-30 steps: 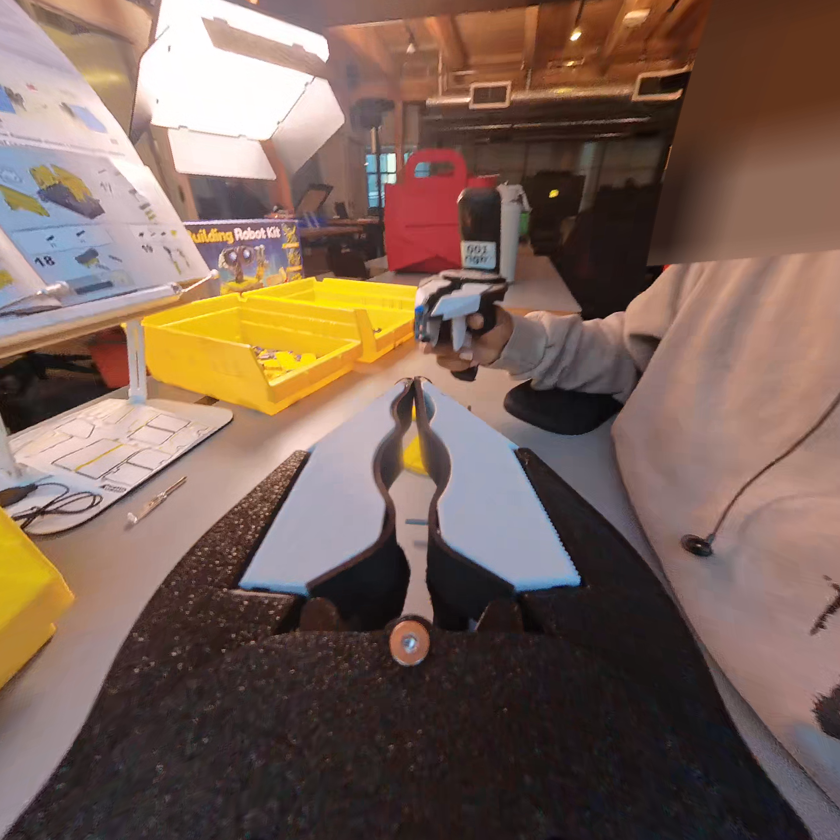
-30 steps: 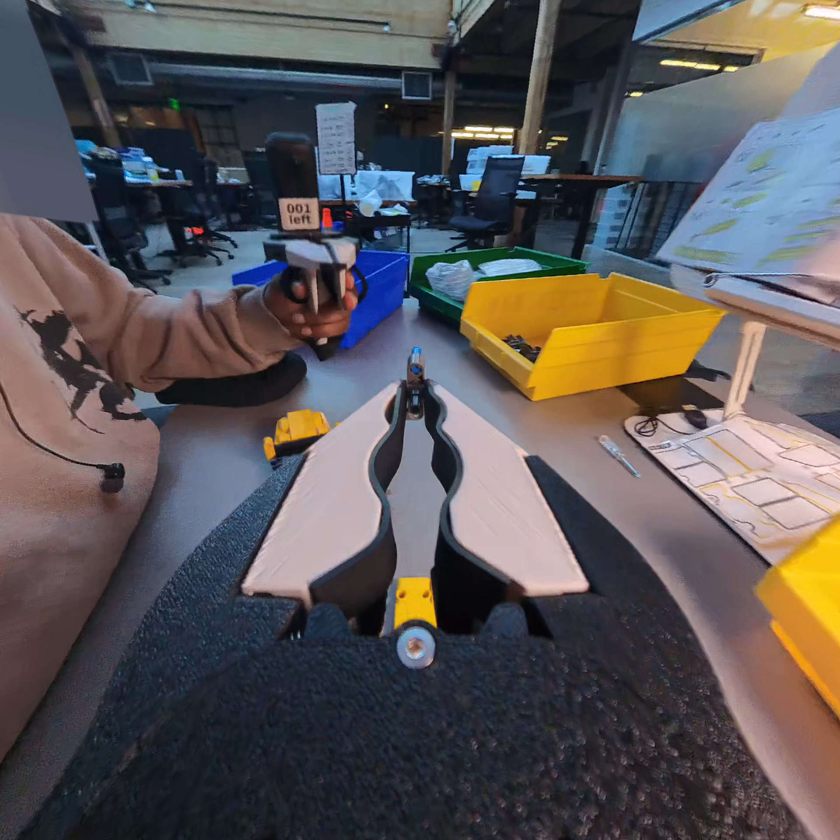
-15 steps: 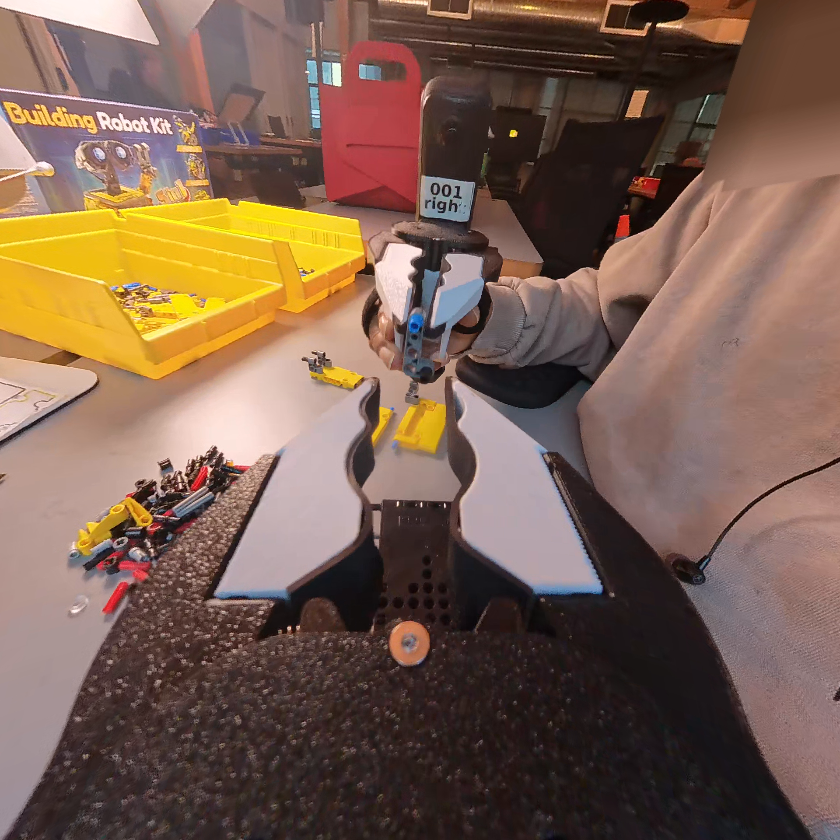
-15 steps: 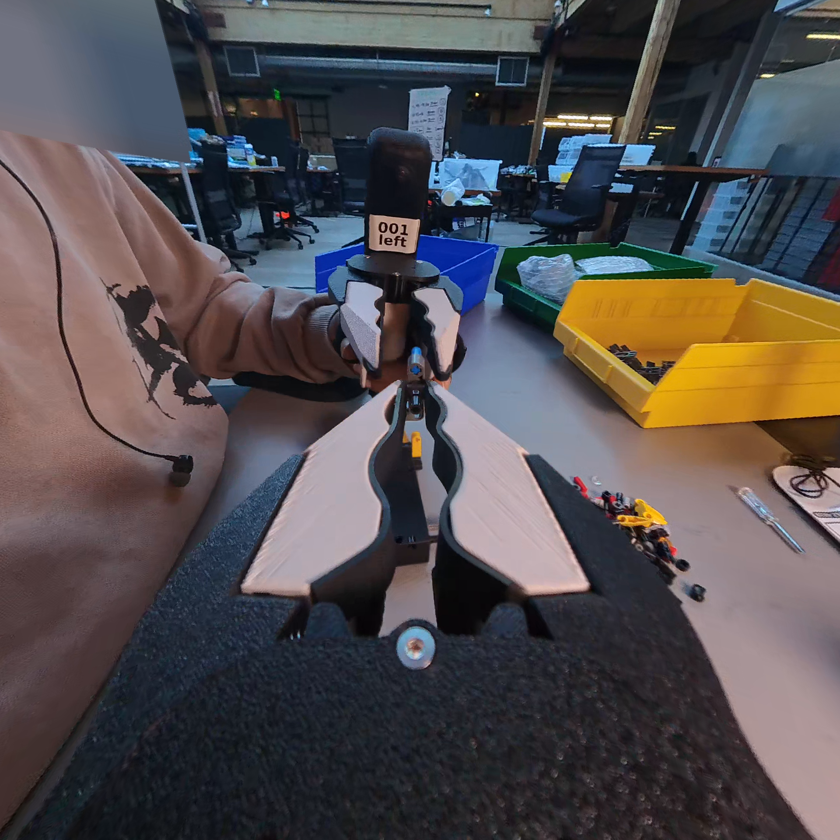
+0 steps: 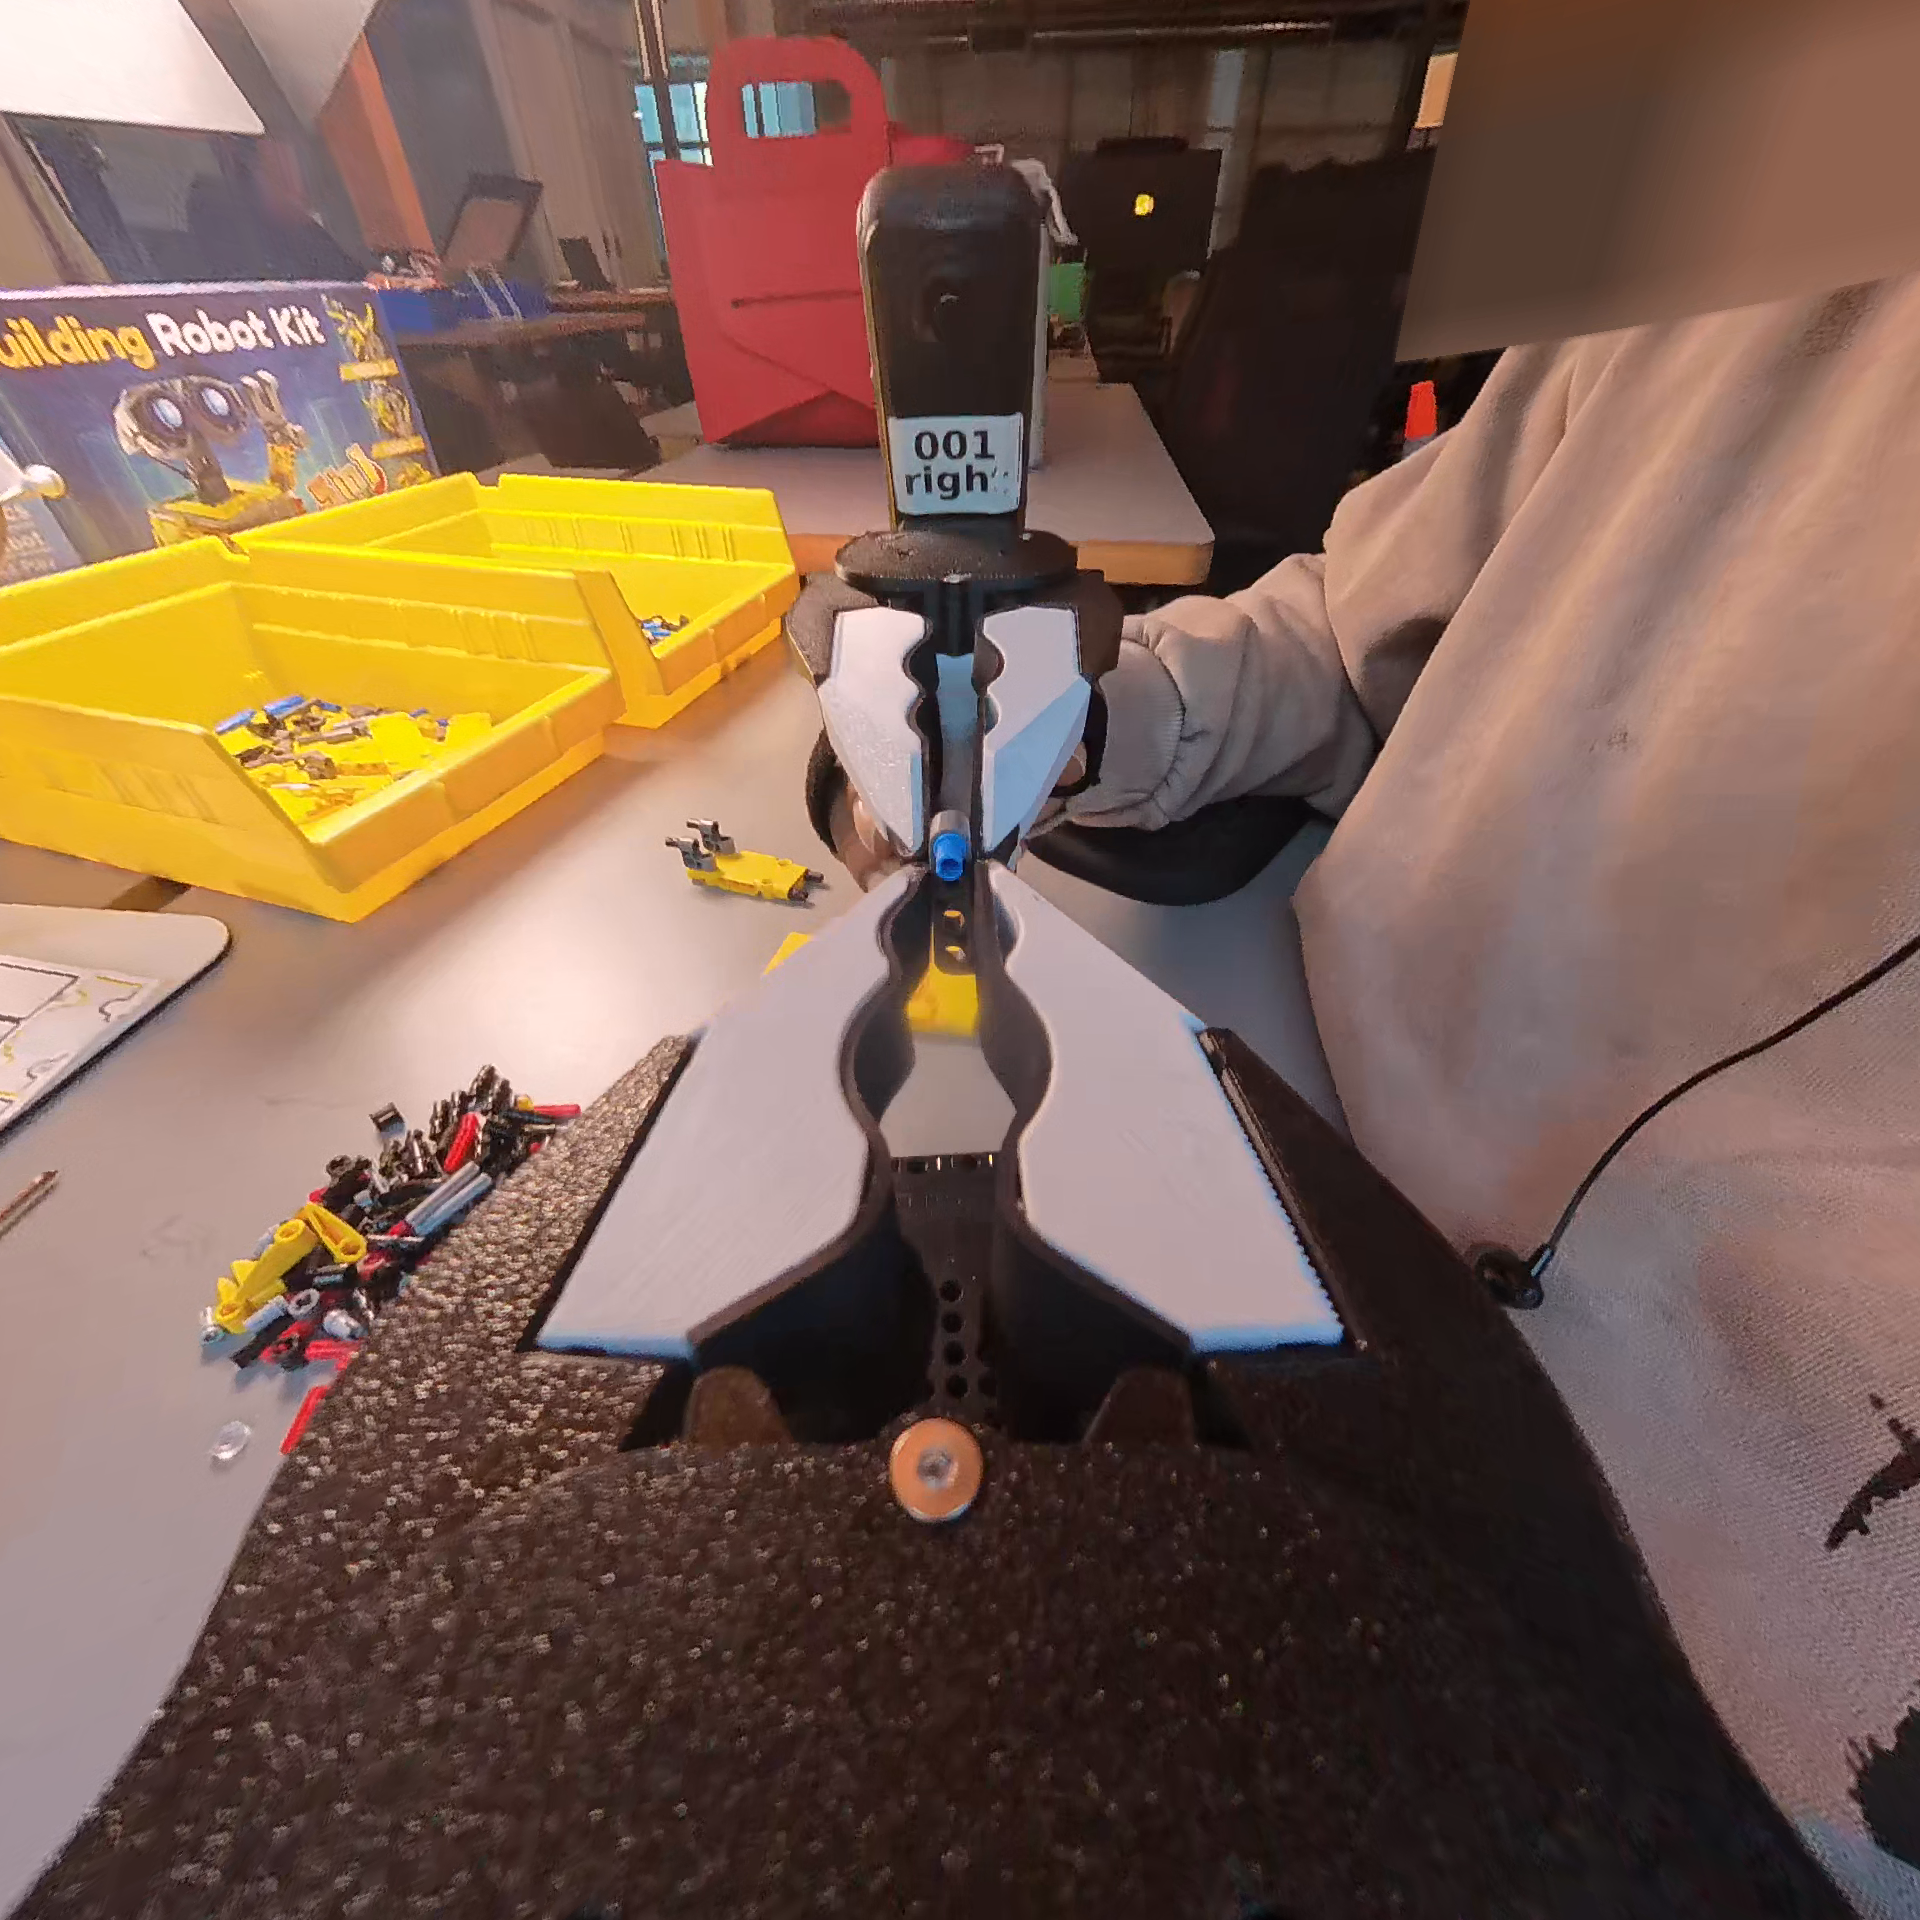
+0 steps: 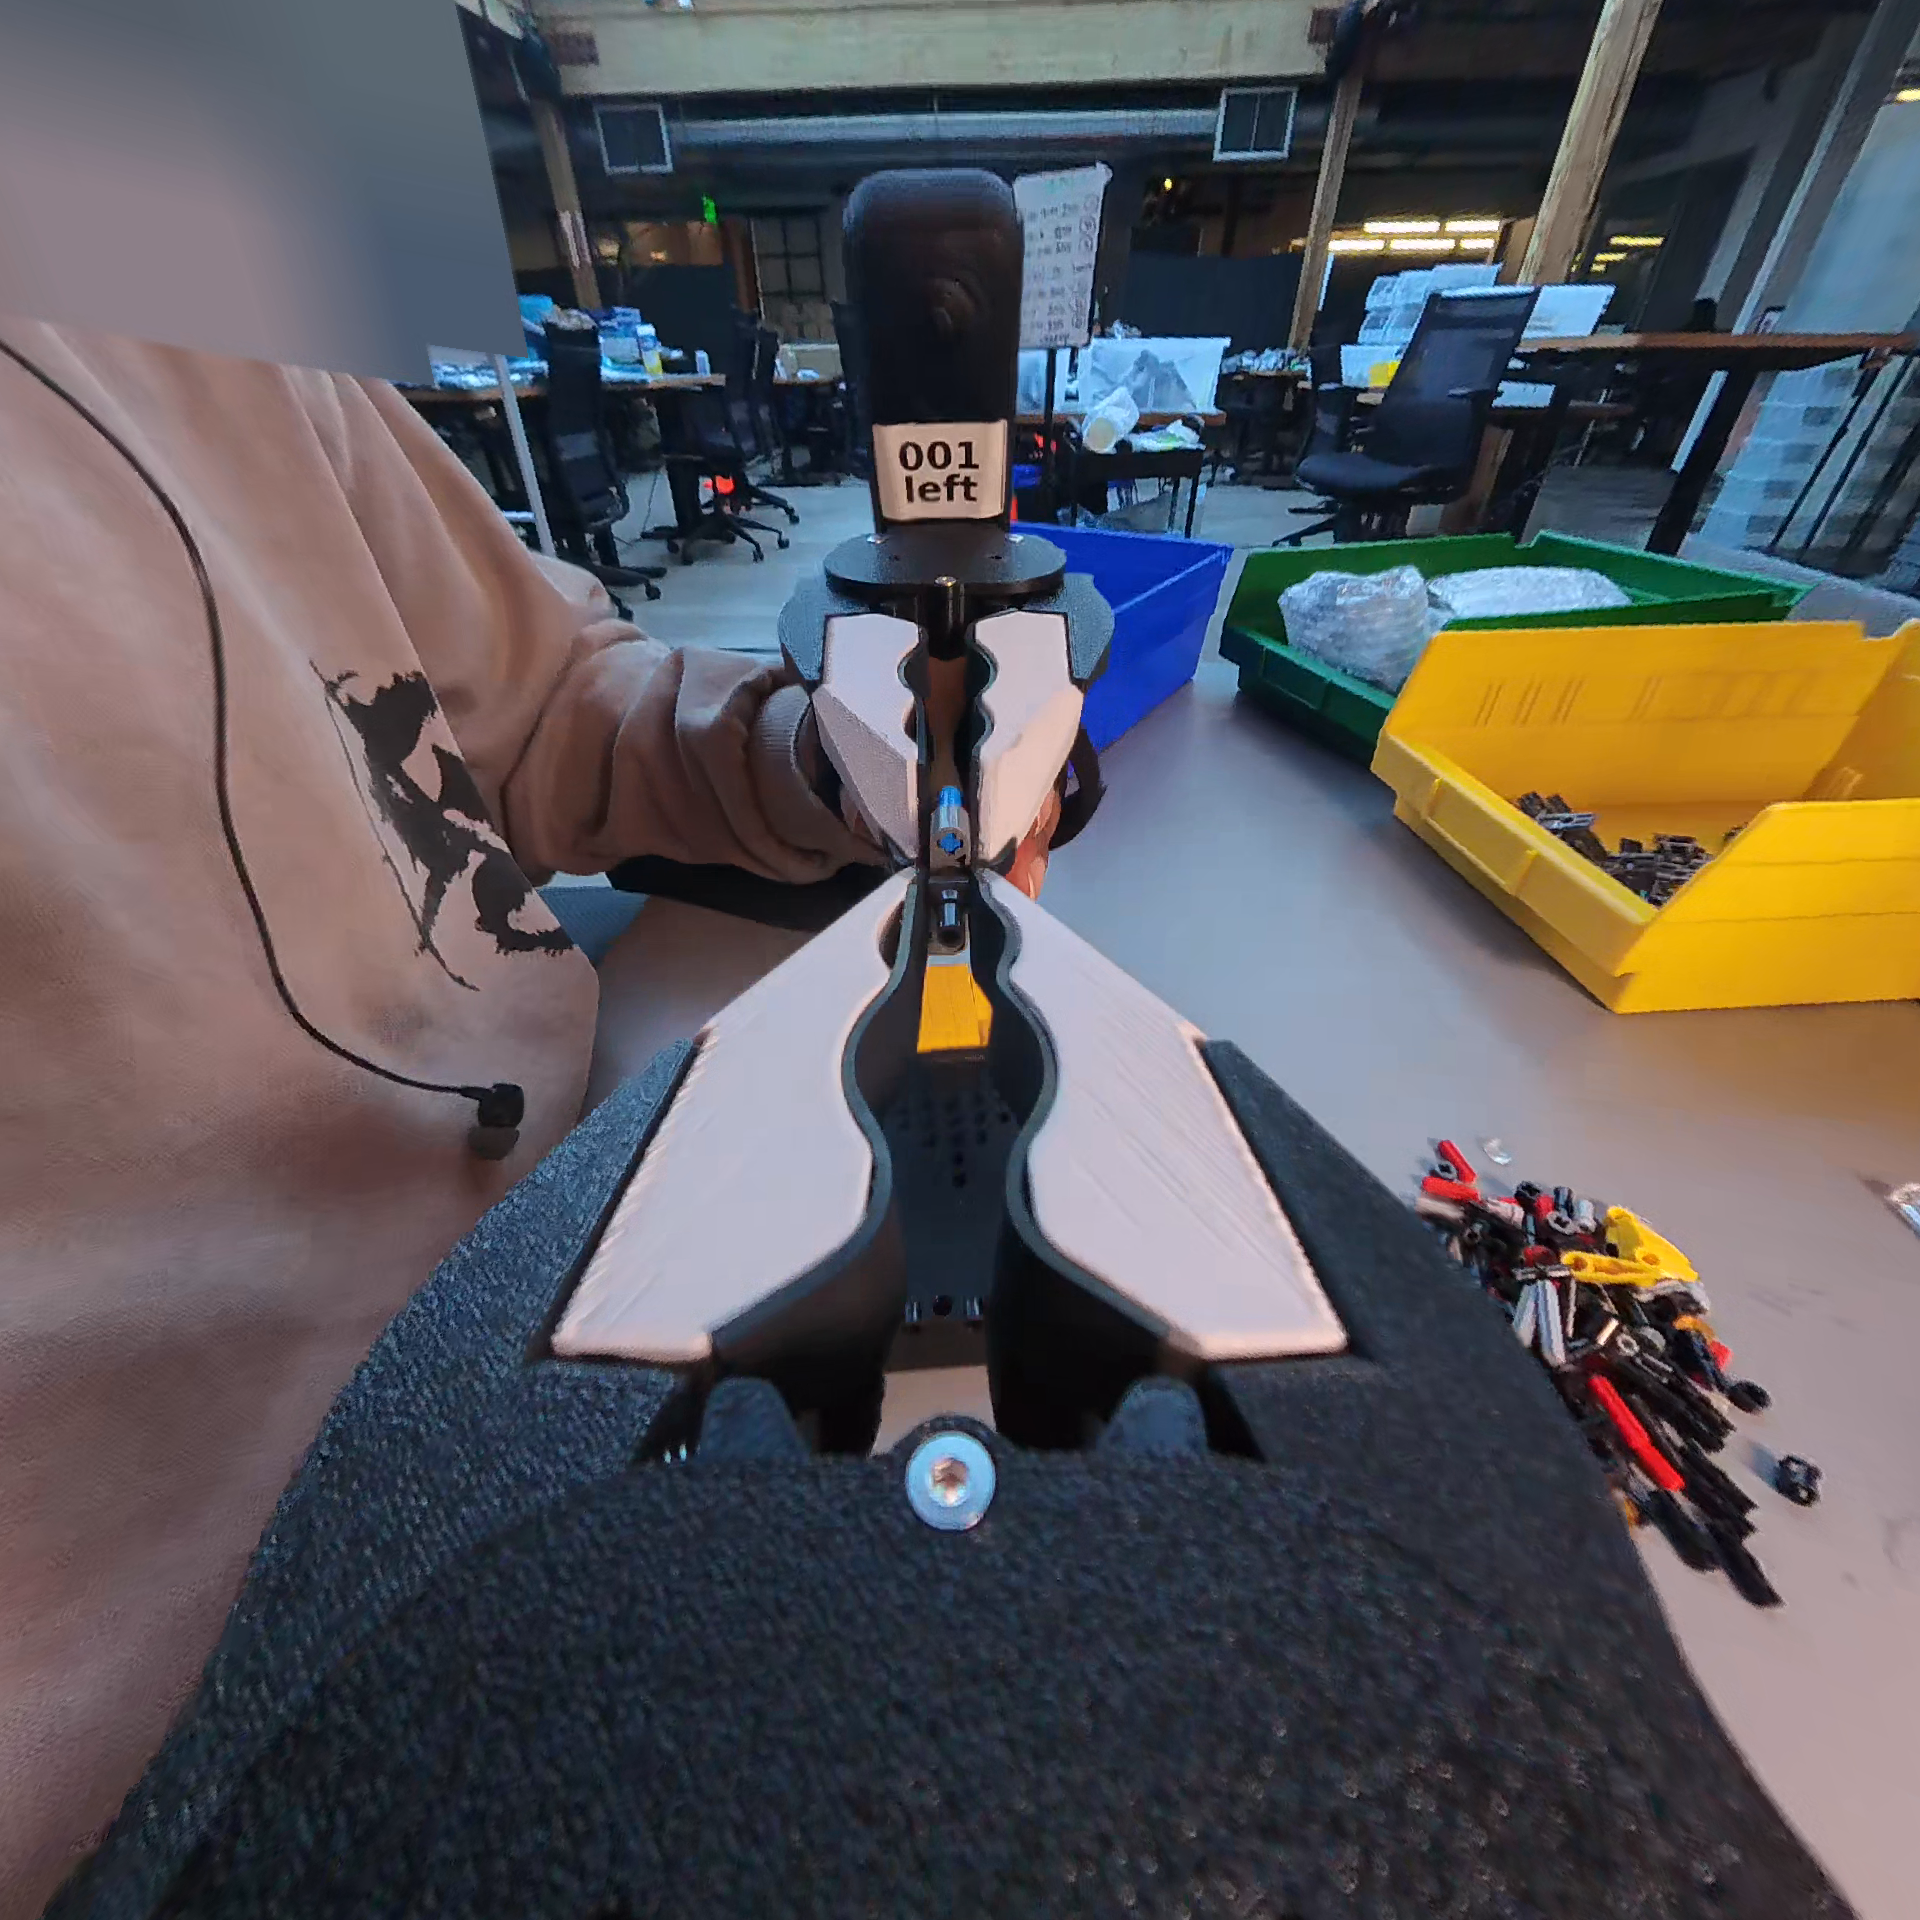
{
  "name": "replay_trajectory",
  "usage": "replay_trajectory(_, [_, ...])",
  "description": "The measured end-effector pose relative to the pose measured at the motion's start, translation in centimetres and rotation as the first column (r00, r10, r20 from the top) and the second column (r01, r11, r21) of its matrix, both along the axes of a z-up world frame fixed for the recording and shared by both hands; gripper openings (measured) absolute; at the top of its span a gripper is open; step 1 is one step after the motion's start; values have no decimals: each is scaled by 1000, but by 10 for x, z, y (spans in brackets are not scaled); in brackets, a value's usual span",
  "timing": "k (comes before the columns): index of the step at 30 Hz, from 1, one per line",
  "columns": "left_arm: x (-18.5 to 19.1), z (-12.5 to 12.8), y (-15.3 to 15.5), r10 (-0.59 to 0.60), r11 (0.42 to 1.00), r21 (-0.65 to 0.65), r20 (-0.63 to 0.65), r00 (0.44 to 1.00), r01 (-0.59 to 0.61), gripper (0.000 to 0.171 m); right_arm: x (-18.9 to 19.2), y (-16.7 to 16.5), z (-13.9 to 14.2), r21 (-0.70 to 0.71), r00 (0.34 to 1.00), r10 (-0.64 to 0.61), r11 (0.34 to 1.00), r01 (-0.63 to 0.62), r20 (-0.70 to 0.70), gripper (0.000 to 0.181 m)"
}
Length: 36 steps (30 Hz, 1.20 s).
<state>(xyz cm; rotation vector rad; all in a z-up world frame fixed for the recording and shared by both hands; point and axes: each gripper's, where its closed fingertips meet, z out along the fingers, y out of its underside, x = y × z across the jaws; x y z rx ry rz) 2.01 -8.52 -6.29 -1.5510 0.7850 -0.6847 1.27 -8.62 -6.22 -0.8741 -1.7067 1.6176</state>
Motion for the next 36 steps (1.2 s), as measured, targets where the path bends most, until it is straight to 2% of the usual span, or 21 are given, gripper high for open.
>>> replay_trajectory(3, [-3,11,-1,6,999,32,19,1000,-7,6,4,2,8,-18,1000,6,1000,-6,-31,6])
replay_trajectory(5, [-54,55,-11,55,992,100,243,968,-82,4,17,45,18,-95,994,-98,991,92,-56,5])
replay_trajectory(6, [-75,66,-19,71,984,136,287,955,-114,5,25,68,20,-122,988,-147,983,140,-51,5])
replay_trajectory(8, [-85,54,-16,113,983,113,261,959,-147,6,31,85,18,-101,976,-211,973,206,-43,6])
replay_trajectory(11, [-68,26,1,100,993,43,201,974,-111,6,18,76,5,-4,973,-231,973,231,-21,6])
replay_trajectory(14, [-70,4,16,163,986,8,130,978,-165,6,12,76,-7,21,967,-254,967,254,2,6])
replay_trajectory(17, [-79,-11,22,218,976,-19,138,966,-218,6,9,84,-19,99,946,-324,942,322,-1,6])
replay_trajectory(20, [-92,-14,28,280,960,-14,147,949,-281,6,7,91,-23,173,926,-377,910,377,-33,6])
replay_trajectory(26, [-104,-21,38,365,930,-17,149,919,-367,6,11,100,-12,204,896,-434,872,445,-99,6])
replay_trajectory(30, [-105,-27,46,401,916,-31,135,906,-401,6,12,116,-9,175,859,-498,841,511,-118,6])
replay_trajectory(34, [-109,-35,53,425,905,-43,99,900,-423,6,12,145,-5,119,801,-586,793,598,-120,6])
replay_trajectory(36, [-113,-35,53,432,902,-59,122,894,-428,6,13,159,-5,99,775,-621,769,631,-114,7])
